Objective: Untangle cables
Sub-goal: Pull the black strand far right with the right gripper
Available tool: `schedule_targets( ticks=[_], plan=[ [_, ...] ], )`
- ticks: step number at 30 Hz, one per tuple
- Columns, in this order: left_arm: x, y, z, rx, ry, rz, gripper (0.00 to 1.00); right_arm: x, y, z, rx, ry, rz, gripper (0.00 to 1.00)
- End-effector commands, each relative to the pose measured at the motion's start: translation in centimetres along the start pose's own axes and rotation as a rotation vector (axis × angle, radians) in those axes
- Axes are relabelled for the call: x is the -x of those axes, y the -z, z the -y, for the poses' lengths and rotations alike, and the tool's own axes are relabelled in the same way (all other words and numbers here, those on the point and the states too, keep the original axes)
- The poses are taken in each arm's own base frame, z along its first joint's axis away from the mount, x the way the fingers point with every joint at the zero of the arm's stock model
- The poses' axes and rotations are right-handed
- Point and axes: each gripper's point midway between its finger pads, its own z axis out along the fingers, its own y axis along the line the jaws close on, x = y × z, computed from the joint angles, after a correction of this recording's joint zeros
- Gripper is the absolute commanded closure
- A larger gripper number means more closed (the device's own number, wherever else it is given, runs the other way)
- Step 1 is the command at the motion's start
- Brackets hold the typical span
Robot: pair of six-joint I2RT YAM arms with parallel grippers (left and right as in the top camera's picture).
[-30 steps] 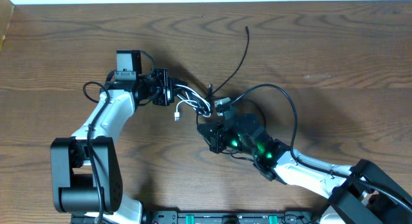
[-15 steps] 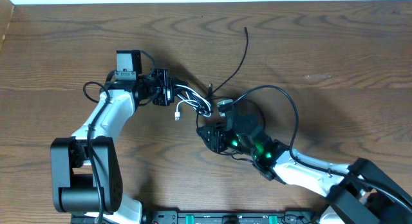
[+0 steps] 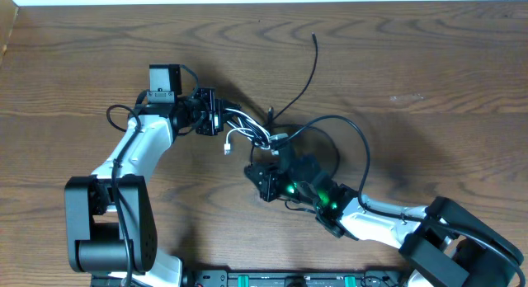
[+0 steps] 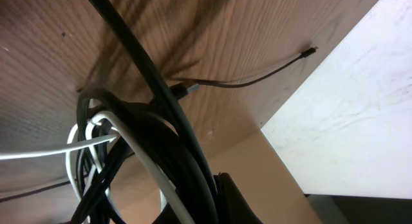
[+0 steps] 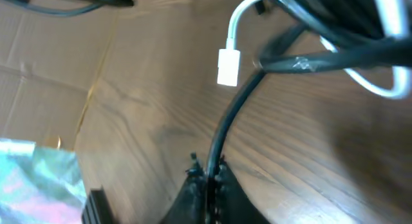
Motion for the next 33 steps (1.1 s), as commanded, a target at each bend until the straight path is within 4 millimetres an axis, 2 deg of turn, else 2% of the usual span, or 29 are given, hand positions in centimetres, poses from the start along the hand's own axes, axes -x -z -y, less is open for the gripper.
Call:
schedule_targets(
  ticks=[1,6,10,13,15,17,19,23,26,29,33],
  plan=[
    [-0.9,0.6,0.9,-0.022,-0.028,-0.023,0.92,0.1,-0.1,0.4,-0.024,0.02,0.01,0.99],
    [-1.2,0.6,0.8,-0.019,-0.022,-0.042,0.92,-0.1,0.3,-0.4,0.004,0.115,-0.018,0.98],
    [-0.2,1.1,0.3,-0.005,0.027,-0.01,0.92,0.5,2.4,-0.8,-0.031,0.174,-0.035,0.98],
    [1.1,1.9,0.5,-0.022,0.056,0.015,0.92,2.7,6.1,0.8,-0.165,0.17,0.006,0.99],
    [2.1,2.8,0.8,-0.044,0.076,0.029,0.92,4.5,9.4,2.5,-0.286,0.162,0.064,0.99],
    [3.0,3.6,1.1,-0.063,0.094,0.044,0.92,6.3,13.5,4.1,-0.409,0.17,0.137,0.99],
    [4.1,4.4,1.3,-0.085,0.115,0.061,0.92,8.3,18.5,5.9,-0.54,0.159,0.242,0.99],
    [5.4,5.6,1.6,-0.114,0.142,0.085,0.92,9.8,26.1,7.9,-0.698,0.116,0.405,0.99],
    [5.9,6.3,1.7,-0.129,0.155,0.086,0.92,9.8,29.4,8.6,-0.748,0.07,0.486,0.99],
    [5.8,6.3,1.7,-0.131,0.156,0.075,0.92,9.6,30.6,9.1,-0.771,0.053,0.501,0.99],
    [5.9,6.4,1.7,-0.132,0.153,0.077,0.92,8.6,32.4,11.8,-0.944,0.033,0.474,0.99]
  ],
)
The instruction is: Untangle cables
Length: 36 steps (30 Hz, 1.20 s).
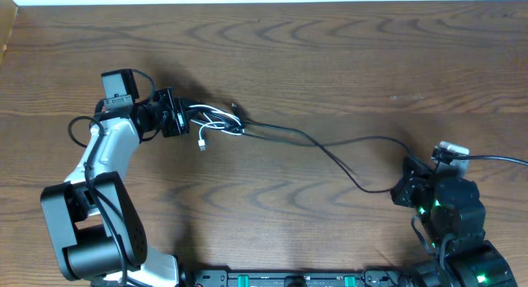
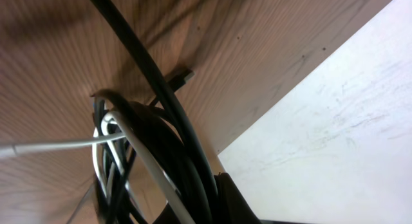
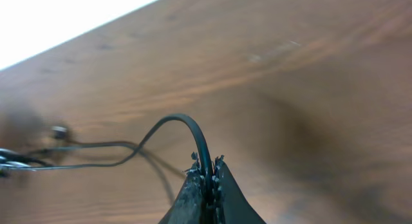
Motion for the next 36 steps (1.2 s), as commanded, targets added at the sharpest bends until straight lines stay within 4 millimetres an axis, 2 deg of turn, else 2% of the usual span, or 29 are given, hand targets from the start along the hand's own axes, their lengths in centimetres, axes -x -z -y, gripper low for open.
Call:
schedule_targets(
  ticks=[1,4,6,8,10,12,13,14,15,20,24,25,28,30,32,33,36],
  plan=[
    [-0.9,0.7,0.9,-0.024,-0.027,-0.022,0.92,-0.1,-0.3,3.9,-0.208,0.021,0.004,0.99],
    [-0.8,0.7,0.9,-0.024,-0.028,-0.022,0.92,-0.9,-0.3,6.9,-0.374,-0.086,-0.008,0.99],
    [-0.9,0.7,0.9,-0.025,-0.052,-0.024,0.92,-1.3,-0.6,7.3,-0.397,-0.111,-0.028,0.98],
    [-1.8,0.7,1.3,-0.041,-0.144,-0.073,0.92,-1.8,-1.4,7.0,-0.39,-0.122,-0.065,0.71],
    [-3.1,0.8,1.9,-0.07,-0.246,-0.141,0.92,-2.3,-2.4,5.7,-0.319,-0.112,-0.112,0.46],
    [-4.1,1.0,2.2,-0.091,-0.324,-0.191,0.92,-2.6,-3.2,3.7,-0.21,-0.063,-0.155,0.39],
    [-4.4,1.1,2.4,-0.105,-0.378,-0.205,0.92,-2.7,-3.6,2.7,-0.153,-0.039,-0.168,0.33],
    [-4.6,1.1,2.5,-0.118,-0.428,-0.216,0.92,-2.6,-3.8,2.0,-0.115,-0.036,-0.172,0.21],
    [-4.9,1.2,2.7,-0.131,-0.486,-0.227,0.92,-2.5,-3.9,1.3,-0.082,-0.041,-0.173,0.15],
    [-7.3,2.1,3.5,-0.224,-0.735,-0.342,0.92,-1.0,-4.0,-3.1,0.148,-0.06,-0.144,0.08],
    [-11.2,4.0,4.8,-0.369,-1.004,-0.509,0.92,-0.4,-3.0,-7.1,0.377,-0.056,-0.155,0.03],
    [-12.8,4.6,5.0,-0.417,-1.116,-0.57,0.92,-0.4,-2.6,-8.3,0.443,-0.052,-0.167,0.02],
    [-15.4,5.3,4.7,-0.466,-1.268,-0.66,0.92,-0.7,-2.4,-9.6,0.522,-0.048,-0.199,0.03],
    [-17.0,5.0,4.5,-0.481,-1.335,-0.685,0.92,-1.3,-2.7,-9.8,0.537,-0.051,-0.231,0.03],
    [-19.2,4.6,4.0,-0.517,-1.453,-0.723,0.92,-2.0,-3.3,-9.9,0.537,-0.058,-0.273,0.04],
    [-21.0,4.3,3.4,-0.545,-1.537,-0.755,0.92,-2.9,-4.0,-9.8,0.526,-0.061,-0.312,0.04],
    [-23.4,4.2,2.6,-0.575,-1.62,-0.803,0.92,-3.9,-4.9,-10.1,0.523,-0.057,-0.352,0.06]
  ],
)
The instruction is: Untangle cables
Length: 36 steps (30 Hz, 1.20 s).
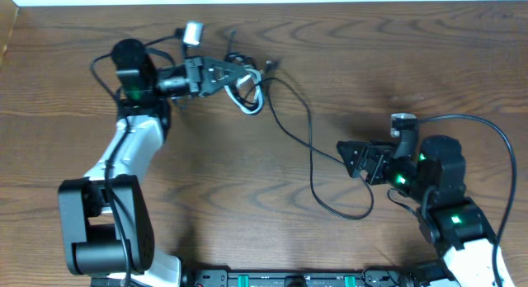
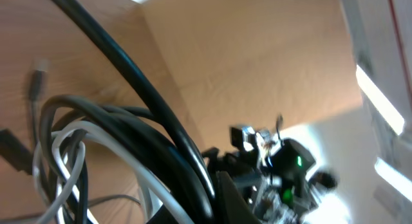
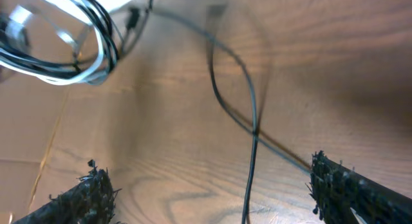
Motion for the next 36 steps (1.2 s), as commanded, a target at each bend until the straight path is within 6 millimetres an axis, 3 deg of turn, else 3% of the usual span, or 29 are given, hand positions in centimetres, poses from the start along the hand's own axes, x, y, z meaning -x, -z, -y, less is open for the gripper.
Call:
schedule_targets(
  ticks=[1,5,8,13,17,20,23,24,26,30,36],
  plan=[
    [-1.2,-2.3,3.3,-0.07,-0.12,-0.096,0.92,-1.4,-1.5,-0.4,0.036,0.004,-0.079,0.06],
    [-1.5,-3.3,6.1,-0.108,-0.21,-0.115,0.92,-1.5,-2.7,-0.7,0.051,0.02,-0.09,0.1],
    [-0.9,-3.3,7.5,-0.117,-0.184,-0.077,0.93,-0.9,-3.3,-1.3,0.082,0.043,-0.069,0.1],
    [-0.8,-3.3,7.4,-0.115,-0.147,-0.069,0.92,0.5,-3.3,-2.7,0.136,-0.02,-0.019,0.12],
    [0.1,-3.4,6.6,-0.101,0.036,-0.029,0.92,0.9,-3.3,-2.8,0.141,-0.127,-0.011,0.27],
    [0.1,-3.5,6.1,-0.092,0.101,-0.034,0.92,1.0,-3.3,-2.7,0.132,-0.15,-0.004,0.31],
    [-0.5,-3.5,5.8,-0.086,0.132,-0.071,0.92,1.1,-3.4,-2.5,0.122,-0.152,0.002,0.5],
    [-1.0,-3.5,5.9,-0.087,0.12,-0.096,0.92,1.2,-3.4,-2.5,0.122,-0.159,0.003,0.67],
    [-1.9,-3.6,6.0,-0.09,0.109,-0.145,0.92,1.2,-3.4,-2.3,0.111,-0.159,0.009,0.8],
    [-2.4,-4.3,6.2,-0.101,0.097,-0.164,0.92,1.6,-3.5,-1.8,0.085,-0.146,0.031,0.74],
    [-3.5,-5.7,6.7,-0.123,0.079,-0.206,0.92,1.5,-3.6,-2.5,0.123,-0.138,0.016,0.77]
  ],
)
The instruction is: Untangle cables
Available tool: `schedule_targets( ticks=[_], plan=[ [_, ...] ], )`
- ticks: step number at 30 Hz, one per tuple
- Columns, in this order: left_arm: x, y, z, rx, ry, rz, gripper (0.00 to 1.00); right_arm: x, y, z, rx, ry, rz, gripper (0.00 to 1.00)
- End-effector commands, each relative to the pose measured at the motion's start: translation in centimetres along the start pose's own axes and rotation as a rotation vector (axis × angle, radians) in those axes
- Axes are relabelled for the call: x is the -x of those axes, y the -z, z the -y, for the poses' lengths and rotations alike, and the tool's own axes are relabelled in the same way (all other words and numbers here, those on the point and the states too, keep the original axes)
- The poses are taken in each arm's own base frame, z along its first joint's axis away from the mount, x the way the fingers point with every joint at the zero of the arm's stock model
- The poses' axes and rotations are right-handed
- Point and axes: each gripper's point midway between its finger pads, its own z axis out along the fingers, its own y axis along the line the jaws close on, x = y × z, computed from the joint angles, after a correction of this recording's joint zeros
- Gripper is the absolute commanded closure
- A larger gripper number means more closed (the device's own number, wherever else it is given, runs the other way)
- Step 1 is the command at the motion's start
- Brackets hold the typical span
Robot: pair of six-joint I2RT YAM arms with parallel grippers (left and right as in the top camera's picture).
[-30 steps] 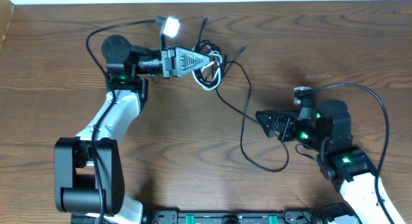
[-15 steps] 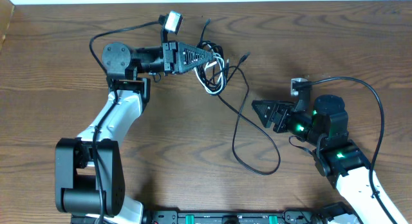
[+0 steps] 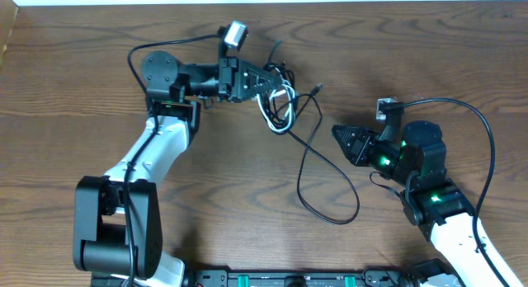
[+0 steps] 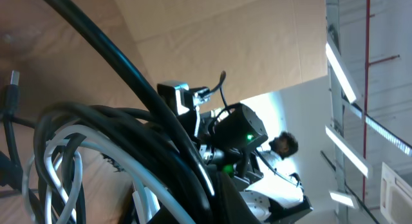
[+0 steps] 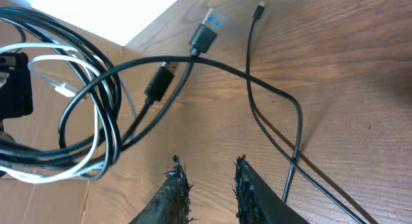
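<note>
My left gripper (image 3: 262, 81) is shut on a tangled bundle of black and white cables (image 3: 279, 104), held above the table's far middle. In the left wrist view the bundle (image 4: 122, 140) fills the frame in front of the gripper (image 4: 207, 199). A thin black cable (image 3: 307, 159) runs from the bundle down onto the table and ends in a loop (image 3: 334, 214). My right gripper (image 3: 339, 137) stands open just right of that cable, nothing between its fingers (image 5: 177, 188). The right wrist view shows the gripper (image 5: 209, 185), a USB plug (image 5: 206, 29), a black plug (image 5: 159, 86) and the bundle's loops (image 5: 71, 121).
The brown wooden table (image 3: 429, 56) ends at a white strip along its far edge. Brown cardboard (image 5: 38, 198) lies beyond the table's edge in the right wrist view. The right arm's own black cable (image 3: 474, 126) arches over its wrist.
My left gripper has carried the bundle to the right, nearer the table's middle. My right gripper has moved a little up and left, and its fingers stand closer together, still holding nothing.
Both grippers were close together mid-table, left shut on the bundle, right shut on a black cable. Then the right held that cable stretched out to the far right. Later the right was open, the cable lay on the table and the left held the bundle raised at the back.
</note>
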Motion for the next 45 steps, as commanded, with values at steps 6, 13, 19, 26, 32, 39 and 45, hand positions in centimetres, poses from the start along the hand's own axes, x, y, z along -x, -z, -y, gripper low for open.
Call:
schedule_targets(
  ticks=[6,13,19,26,32,39,45],
  plan=[
    [-1.7,-2.3,1.6,-0.032,-0.175,-0.084,0.93,-1.1,0.4,-4.1,0.212,0.001,-0.093,0.74],
    [-1.0,-3.1,1.7,-0.039,-0.145,-0.039,0.92,-1.8,0.2,-3.3,0.18,-0.025,-0.12,0.81],
    [2.8,-2.9,-0.1,-0.005,0.075,0.181,0.92,-2.7,0.0,-1.1,0.075,-0.096,-0.141,0.75],
    [4.0,-1.6,-7.6,0.169,0.516,0.38,0.92,-2.8,-0.1,-0.5,0.038,-0.218,-0.144,0.59],
    [4.1,-1.4,-8.9,0.206,0.571,0.427,0.92,-2.9,-0.1,-0.6,0.024,-0.429,-0.152,0.65],
    [4.2,-2.6,-9.2,0.226,0.566,0.458,0.92,-4.1,-1.1,-0.7,-0.046,-0.594,-0.128,0.64],
    [3.8,-4.4,-9.3,0.241,0.559,0.463,0.92,-4.9,-2.3,0.1,-0.145,-0.647,-0.045,0.64]
  ],
)
